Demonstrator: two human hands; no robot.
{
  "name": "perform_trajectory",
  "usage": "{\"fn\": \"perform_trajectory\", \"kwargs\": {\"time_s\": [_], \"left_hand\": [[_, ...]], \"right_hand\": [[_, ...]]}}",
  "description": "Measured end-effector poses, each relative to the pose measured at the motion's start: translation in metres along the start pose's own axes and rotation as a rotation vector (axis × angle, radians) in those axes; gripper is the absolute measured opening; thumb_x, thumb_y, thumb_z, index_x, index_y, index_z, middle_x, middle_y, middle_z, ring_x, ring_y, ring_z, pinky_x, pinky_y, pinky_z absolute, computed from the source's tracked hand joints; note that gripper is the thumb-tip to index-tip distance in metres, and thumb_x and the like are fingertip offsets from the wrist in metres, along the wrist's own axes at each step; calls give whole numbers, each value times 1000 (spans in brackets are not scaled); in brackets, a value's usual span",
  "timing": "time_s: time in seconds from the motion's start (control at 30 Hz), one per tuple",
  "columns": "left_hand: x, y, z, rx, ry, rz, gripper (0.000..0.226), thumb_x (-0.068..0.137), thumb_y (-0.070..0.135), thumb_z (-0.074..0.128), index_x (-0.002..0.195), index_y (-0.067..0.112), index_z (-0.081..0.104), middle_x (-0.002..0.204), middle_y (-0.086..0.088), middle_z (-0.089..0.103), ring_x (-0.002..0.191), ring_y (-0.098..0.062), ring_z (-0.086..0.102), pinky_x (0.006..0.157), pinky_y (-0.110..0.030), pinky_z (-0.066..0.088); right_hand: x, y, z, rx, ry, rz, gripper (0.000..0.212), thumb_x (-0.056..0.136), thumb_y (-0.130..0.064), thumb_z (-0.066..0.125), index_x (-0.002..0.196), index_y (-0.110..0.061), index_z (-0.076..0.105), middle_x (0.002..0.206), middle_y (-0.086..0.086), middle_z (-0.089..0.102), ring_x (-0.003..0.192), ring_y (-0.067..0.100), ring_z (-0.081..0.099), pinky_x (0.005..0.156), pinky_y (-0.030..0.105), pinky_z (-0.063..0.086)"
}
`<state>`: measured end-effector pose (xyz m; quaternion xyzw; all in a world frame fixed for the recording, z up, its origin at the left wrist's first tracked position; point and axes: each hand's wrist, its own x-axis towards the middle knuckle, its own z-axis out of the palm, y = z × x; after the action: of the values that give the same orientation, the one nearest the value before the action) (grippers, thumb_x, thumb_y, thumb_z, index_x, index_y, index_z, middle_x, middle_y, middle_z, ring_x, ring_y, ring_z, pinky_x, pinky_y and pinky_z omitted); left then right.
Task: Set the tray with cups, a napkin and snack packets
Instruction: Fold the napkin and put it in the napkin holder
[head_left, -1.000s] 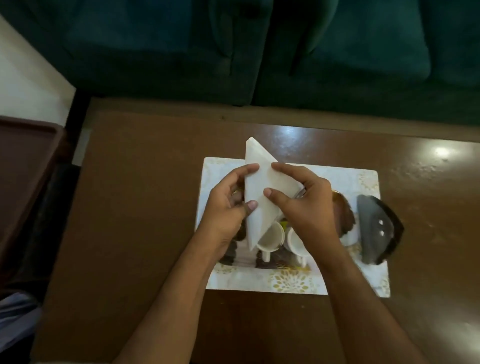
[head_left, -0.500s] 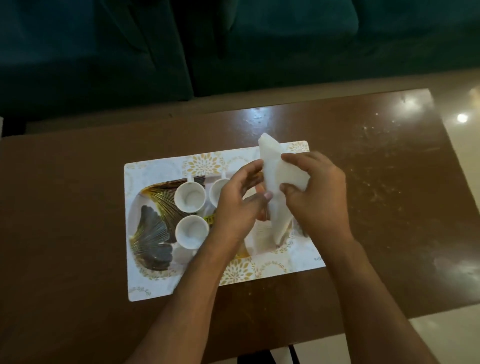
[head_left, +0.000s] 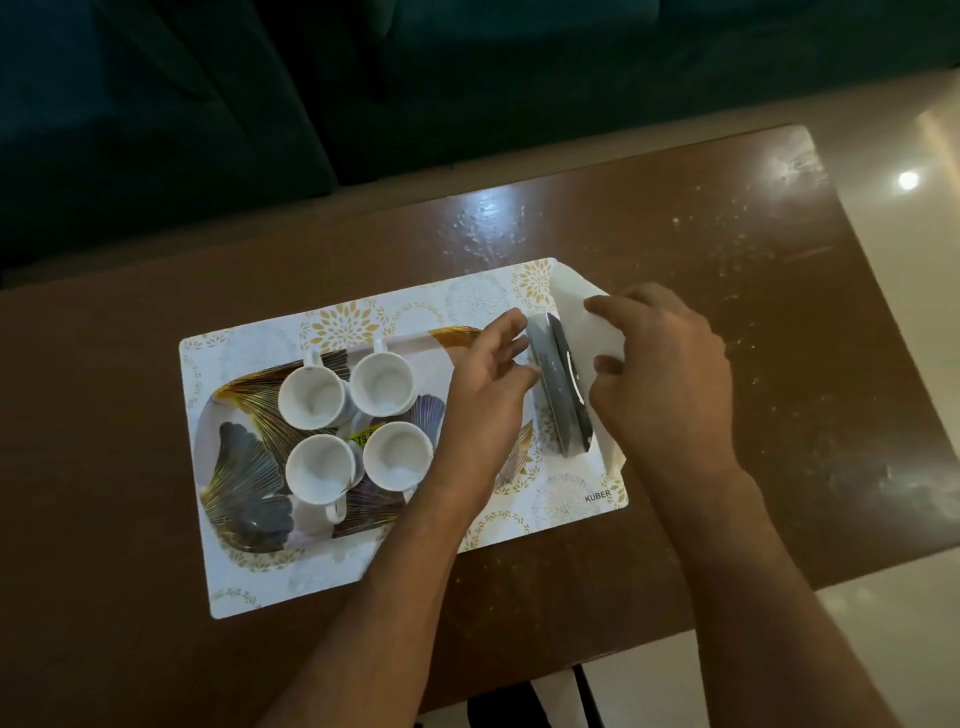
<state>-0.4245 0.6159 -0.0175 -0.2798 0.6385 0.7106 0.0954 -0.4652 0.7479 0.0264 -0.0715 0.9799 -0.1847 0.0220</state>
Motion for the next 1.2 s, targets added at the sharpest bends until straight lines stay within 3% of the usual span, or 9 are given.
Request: {"fn": "perform_trajectory", "kwargs": {"time_s": [0.17,0.5,0.6,0.8,0.9,0.97,1.07,1.1,1.2], "left_hand": [[4,-2,4,22,-9,-29,55,102,-3,51,150,26,54,141,12,61,126,3,57,106,-21,50],[4,-11,11,45,-13,-76,58,101,-3,52,153,23,52,148,8,60,138,-5,55,118,-38,47],[3,-11,12,58,-3,-86,57,101,-1,54,151,26,53,146,11,61,137,-4,56,118,-41,47],[2,-10,12,78,-12,-93,55,103,2,55,152,27,53,147,12,60,138,-4,55,120,-41,45],[2,-11,11,83,-20,-85,55,103,2,55,152,27,53,147,10,60,138,-6,55,120,-42,45],[2,-12,9,93,-23,-72,55,103,3,55,152,27,52,146,11,60,137,-6,55,118,-37,46],[1,-9,2,112,-26,-34,54,104,3,53,152,27,50,144,11,58,131,-2,54,103,-13,51],[0,-8,-1,126,-20,-18,54,104,4,54,153,27,49,147,9,57,132,-2,53,103,-14,51],[-3,-3,-14,222,16,78,57,104,6,55,157,26,45,158,4,51,144,-8,48,121,-35,42]], "right_hand": [[-2,2,16,69,-77,-26,52,85,0,71,133,-19,70,124,5,69,104,30,70,84,45,61],[-6,13,30,144,8,26,41,79,10,71,116,-6,79,101,10,76,84,26,69,74,24,44],[-6,10,29,167,40,26,35,79,12,72,109,-3,80,97,11,77,79,24,69,72,23,45],[-8,4,29,179,14,24,37,80,10,73,114,-3,78,101,12,76,85,27,71,76,37,59],[-8,3,28,166,6,30,40,81,6,74,119,-5,77,106,10,77,89,26,71,79,36,59],[-8,1,27,154,-1,31,39,83,3,74,121,-7,76,107,8,76,90,26,71,79,38,60],[-8,-2,27,123,1,27,38,86,-1,74,123,-8,75,107,8,75,94,27,70,79,41,59],[-8,-4,27,114,6,23,37,87,-3,73,123,-8,75,107,8,75,97,28,69,80,41,58],[-11,-13,29,81,40,9,33,90,-6,72,122,-7,75,110,10,74,105,31,65,82,30,47]]}}
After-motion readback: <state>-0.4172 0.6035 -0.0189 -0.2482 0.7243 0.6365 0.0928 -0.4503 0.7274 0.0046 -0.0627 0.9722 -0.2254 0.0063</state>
